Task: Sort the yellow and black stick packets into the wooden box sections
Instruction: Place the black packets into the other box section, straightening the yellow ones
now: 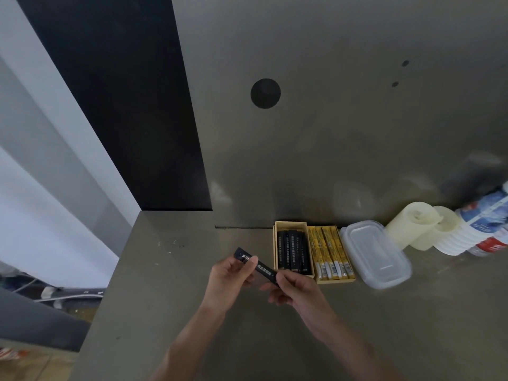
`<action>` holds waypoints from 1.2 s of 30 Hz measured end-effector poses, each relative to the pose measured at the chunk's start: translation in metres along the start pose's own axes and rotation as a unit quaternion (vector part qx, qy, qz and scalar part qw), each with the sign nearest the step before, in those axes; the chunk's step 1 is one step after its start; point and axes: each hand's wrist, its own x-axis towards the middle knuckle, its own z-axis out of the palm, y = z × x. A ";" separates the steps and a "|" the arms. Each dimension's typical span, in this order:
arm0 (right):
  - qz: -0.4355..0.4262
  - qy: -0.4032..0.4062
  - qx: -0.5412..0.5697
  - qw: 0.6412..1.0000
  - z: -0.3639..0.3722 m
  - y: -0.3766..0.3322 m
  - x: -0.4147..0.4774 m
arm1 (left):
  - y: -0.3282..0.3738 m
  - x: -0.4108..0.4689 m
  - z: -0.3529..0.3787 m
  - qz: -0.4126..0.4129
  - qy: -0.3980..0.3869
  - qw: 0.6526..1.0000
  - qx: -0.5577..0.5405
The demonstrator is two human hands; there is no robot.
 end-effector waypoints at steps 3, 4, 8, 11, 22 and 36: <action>0.003 0.001 0.005 1.000 0.000 -0.001 0.000 | 0.000 0.001 0.000 0.012 0.005 1.000 0.007; 0.002 0.000 -0.003 1.000 0.000 -0.001 0.000 | 0.000 0.001 0.000 0.015 0.003 1.000 0.010; -0.012 0.001 -0.061 0.998 -0.001 -0.001 0.000 | 0.003 0.000 0.002 0.035 -0.035 0.998 0.046; -0.023 -0.003 -0.088 0.996 -0.002 0.000 0.000 | 0.002 0.000 0.002 0.052 -0.074 0.993 0.076; 0.007 0.124 0.088 0.988 -0.035 -0.011 0.009 | -0.061 0.015 -0.020 -0.079 0.017 0.996 0.044; 0.007 0.175 0.123 0.977 -0.057 0.002 0.011 | -0.090 0.006 -0.023 -0.030 0.034 0.995 0.086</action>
